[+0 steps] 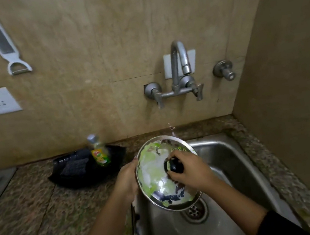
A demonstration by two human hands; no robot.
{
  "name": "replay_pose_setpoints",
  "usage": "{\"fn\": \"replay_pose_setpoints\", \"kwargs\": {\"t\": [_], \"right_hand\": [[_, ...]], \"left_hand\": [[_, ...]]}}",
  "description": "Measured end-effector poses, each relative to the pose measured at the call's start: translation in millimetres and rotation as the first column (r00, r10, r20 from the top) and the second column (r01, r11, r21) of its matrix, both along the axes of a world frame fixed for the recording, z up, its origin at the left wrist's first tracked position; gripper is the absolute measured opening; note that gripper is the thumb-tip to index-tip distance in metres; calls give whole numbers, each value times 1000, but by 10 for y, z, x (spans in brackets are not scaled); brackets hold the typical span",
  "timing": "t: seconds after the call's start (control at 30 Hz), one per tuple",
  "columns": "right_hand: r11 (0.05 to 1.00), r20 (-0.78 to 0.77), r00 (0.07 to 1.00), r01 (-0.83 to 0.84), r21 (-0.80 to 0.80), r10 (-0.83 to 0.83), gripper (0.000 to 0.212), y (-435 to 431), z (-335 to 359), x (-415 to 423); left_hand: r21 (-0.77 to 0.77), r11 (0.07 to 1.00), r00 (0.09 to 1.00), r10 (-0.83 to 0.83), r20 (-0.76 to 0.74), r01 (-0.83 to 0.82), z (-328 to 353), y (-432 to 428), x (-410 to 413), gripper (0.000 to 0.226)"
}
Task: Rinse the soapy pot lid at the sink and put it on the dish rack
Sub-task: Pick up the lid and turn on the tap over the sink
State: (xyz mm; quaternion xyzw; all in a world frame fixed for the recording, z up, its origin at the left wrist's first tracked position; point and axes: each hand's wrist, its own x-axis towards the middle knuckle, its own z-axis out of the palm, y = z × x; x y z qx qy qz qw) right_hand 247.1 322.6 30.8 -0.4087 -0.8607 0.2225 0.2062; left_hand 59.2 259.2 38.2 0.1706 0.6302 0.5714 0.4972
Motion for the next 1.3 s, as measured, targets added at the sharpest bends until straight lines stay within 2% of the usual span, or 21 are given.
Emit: {"fn": "replay_pose_setpoints", "kwargs": {"t": [0.1,0.33,0.37,0.43,0.5,0.6,0.67,0.83,0.97,1.1,1.3], "right_hand": [[1000,-11,1000,14,-26,-14,40,200,4,261],[995,-60,998,-42,-91,36,38,459,177,532],[992,-65,998,-20,-122,12,36,504,237,566],[977,-178,975,100,-186,-134,33,654,340,611],[937,-315,889,271,-222,-332,34,885,441,607],[862,-422,761,358,-360,-492,49,1323,662,514],[844,-447,730,347,-410,-517,60,1579,845,401],[877,-368,802,381,-291,-471,43,1805,1019,141],[875,-299,826,413,-254,-477,35,1839,995,75],[867,-319,809,427,-258,-493,41,1900,935,85],[826,-416,727,385,-413,-547,46,1913,937,121]], "left_hand": [[44,999,992,-25,-123,31,35,188,291,31],[128,987,952,127,-278,-94,176,528,607,38],[127,987,950,129,-284,-96,181,554,607,40],[117,989,946,121,-301,-89,177,592,598,42],[105,991,942,114,-314,-85,179,626,568,41],[105,991,952,107,-288,-80,143,694,523,41],[103,993,956,78,-283,-51,141,722,519,38],[134,990,968,77,-240,-45,140,785,473,39],[152,988,977,61,-204,-30,163,833,459,35],[155,988,977,45,-208,-13,127,878,431,34],[176,984,986,63,-156,-35,190,905,477,29]]}}
